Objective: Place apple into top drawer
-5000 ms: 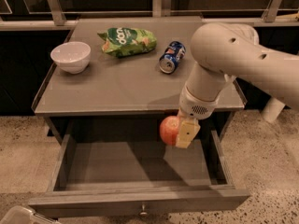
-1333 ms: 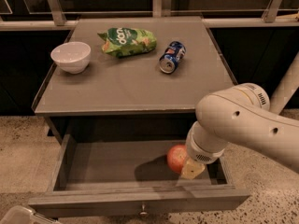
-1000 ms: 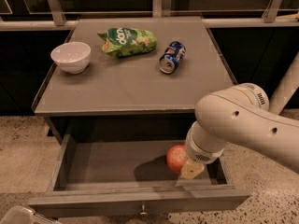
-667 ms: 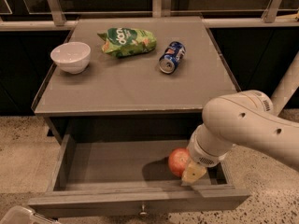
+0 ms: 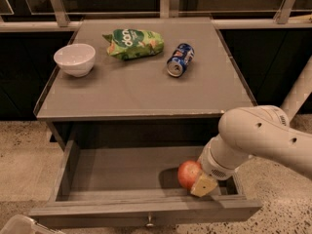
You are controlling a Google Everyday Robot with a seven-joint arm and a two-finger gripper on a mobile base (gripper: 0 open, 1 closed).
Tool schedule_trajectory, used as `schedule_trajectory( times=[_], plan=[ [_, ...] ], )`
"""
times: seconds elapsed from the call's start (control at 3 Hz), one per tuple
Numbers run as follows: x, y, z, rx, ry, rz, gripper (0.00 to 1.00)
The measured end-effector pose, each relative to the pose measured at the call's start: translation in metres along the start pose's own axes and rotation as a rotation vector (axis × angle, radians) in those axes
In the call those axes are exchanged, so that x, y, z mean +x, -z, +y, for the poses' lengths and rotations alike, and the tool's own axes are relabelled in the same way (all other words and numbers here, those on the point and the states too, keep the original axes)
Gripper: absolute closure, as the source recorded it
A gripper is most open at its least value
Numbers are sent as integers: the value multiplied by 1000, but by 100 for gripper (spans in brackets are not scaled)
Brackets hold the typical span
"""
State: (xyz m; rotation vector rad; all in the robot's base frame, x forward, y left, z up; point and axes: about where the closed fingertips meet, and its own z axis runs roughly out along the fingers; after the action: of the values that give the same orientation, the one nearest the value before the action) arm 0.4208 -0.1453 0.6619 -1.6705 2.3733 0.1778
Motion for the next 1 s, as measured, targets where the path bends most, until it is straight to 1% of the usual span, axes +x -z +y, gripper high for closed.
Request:
schedule_trajectory(
  times=[0.33, 0.67, 1.0],
  plan=[
    [0, -6, -20, 24, -25, -6, 100],
    [0, -6, -20, 25, -25, -6, 100],
    [0, -6, -20, 25, -25, -6, 81]
  ],
)
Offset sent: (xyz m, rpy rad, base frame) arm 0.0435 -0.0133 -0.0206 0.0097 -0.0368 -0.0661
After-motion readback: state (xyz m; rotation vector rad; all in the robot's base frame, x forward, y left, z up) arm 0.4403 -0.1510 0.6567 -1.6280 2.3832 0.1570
